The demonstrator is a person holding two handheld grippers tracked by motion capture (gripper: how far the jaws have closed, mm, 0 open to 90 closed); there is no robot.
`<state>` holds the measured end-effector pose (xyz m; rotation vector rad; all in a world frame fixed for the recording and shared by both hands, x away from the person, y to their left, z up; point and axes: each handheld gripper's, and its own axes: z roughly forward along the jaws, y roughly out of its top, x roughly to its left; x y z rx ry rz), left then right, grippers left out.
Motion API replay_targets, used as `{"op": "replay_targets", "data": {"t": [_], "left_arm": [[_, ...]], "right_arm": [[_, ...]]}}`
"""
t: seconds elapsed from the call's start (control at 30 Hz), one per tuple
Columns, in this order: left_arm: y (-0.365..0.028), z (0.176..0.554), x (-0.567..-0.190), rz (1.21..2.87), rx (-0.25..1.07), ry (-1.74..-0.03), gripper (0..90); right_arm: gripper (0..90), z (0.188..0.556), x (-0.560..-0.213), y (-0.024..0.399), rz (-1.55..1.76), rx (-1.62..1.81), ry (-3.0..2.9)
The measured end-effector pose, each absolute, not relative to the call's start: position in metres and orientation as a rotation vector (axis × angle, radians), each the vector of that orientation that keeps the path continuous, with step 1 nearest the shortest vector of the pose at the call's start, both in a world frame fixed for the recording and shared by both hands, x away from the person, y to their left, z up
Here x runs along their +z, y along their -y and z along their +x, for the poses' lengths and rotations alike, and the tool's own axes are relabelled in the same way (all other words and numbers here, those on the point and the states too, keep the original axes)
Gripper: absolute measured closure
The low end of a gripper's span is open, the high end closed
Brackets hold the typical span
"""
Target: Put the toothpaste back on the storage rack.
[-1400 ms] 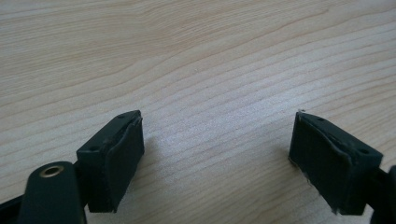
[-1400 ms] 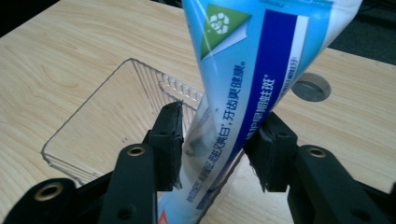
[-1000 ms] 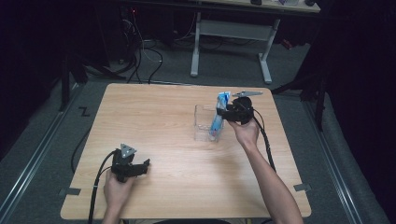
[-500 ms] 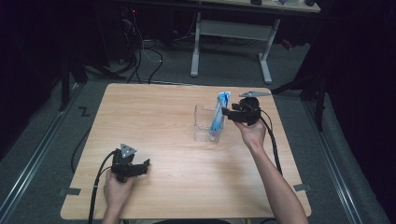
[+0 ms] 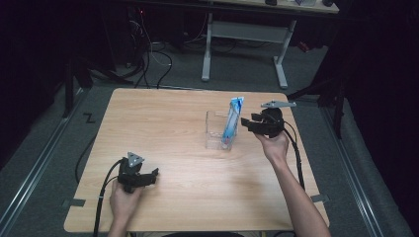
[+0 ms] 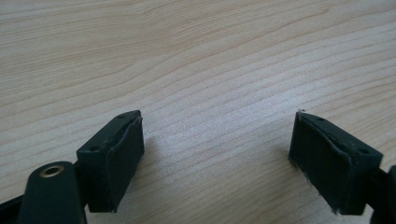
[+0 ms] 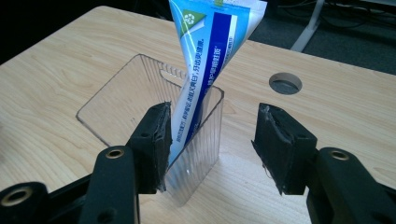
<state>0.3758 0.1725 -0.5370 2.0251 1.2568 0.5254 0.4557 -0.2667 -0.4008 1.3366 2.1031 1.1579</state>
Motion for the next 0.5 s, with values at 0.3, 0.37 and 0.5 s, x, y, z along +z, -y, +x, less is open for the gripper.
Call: {"op": "replay_targets", "data": {"t": [0.3,0.37,0.5], "left_arm": [[-0.173,0.376,-0.537,2.025,0.525,-1.257,18.4],[-0.172,0.376,-0.537,2.024,0.527,-1.257,18.4],[-0.172,0.376,-0.537,2.025,0.526,-1.257,18.3]], "right_arm": [[48.0,0.439,-0.401,0.281,1.342,1.196,-2.066],[48.1,0.435,-0.401,0.286,1.353,1.205,-2.061],[48.5,0.428,-0.401,0.293,1.356,1.214,-2.044]]}}
